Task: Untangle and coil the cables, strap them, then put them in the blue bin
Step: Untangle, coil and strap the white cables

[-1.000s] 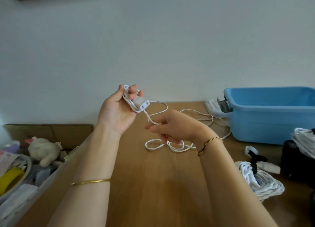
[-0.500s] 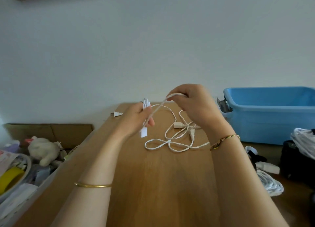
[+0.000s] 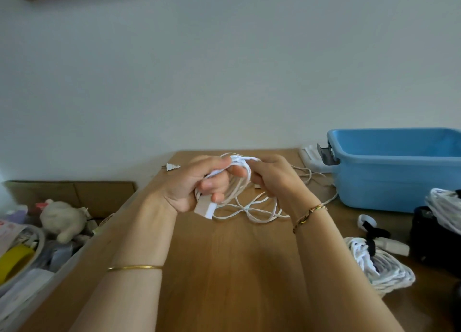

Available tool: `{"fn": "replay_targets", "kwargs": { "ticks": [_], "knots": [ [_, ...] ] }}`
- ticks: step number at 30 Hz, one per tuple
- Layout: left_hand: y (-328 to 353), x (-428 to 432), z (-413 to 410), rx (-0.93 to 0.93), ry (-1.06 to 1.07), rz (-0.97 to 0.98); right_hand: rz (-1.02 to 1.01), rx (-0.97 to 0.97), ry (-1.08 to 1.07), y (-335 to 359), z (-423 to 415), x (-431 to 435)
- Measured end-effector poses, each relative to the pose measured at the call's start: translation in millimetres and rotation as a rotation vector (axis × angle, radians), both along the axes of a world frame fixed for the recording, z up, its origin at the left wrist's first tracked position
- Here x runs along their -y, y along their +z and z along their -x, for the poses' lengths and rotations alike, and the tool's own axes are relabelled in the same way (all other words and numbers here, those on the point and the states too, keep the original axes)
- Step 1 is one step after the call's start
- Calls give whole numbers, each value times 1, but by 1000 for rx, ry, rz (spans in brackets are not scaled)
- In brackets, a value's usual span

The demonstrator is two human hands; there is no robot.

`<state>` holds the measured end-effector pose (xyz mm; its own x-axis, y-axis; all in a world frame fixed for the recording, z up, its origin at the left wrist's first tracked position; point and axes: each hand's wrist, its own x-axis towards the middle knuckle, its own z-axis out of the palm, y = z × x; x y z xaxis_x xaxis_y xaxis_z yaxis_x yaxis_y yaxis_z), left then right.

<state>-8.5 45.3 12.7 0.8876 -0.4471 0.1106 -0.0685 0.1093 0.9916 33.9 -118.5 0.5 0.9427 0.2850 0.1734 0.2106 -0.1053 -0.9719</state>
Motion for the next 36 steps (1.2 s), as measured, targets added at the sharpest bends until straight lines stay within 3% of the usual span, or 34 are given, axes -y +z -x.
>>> {"fn": "replay_targets", "kwargs": {
  "ticks": [4,6,8,15,18,20,22,24,30,36],
  "knots": [
    [5,-3,-7,-133,-96,459,135,-39,86,-11,2,-11],
    [10,-4,-8,-199,-6,708,282,-39,162,-14,4,-17],
    [13,-1,-9,-166,147,774,388,-14,234,-13,8,-21],
    [9,1,-21,270,710,516,666,57,519,2,19,-20],
    [1,-12,-20,444,997,33,668,122,515,12,22,-15],
    [-5,-15,-17,494,1045,-362,528,186,406,20,22,-12],
    [-7,-13,-16,466,976,-613,346,294,230,27,20,-6],
    [-6,-7,-14,396,843,-693,202,344,101,31,15,1],
    [2,11,2,79,352,-382,-131,123,-33,21,6,8],
    [5,9,5,59,51,-179,-129,-1,-54,6,1,-1]
  ]
}}
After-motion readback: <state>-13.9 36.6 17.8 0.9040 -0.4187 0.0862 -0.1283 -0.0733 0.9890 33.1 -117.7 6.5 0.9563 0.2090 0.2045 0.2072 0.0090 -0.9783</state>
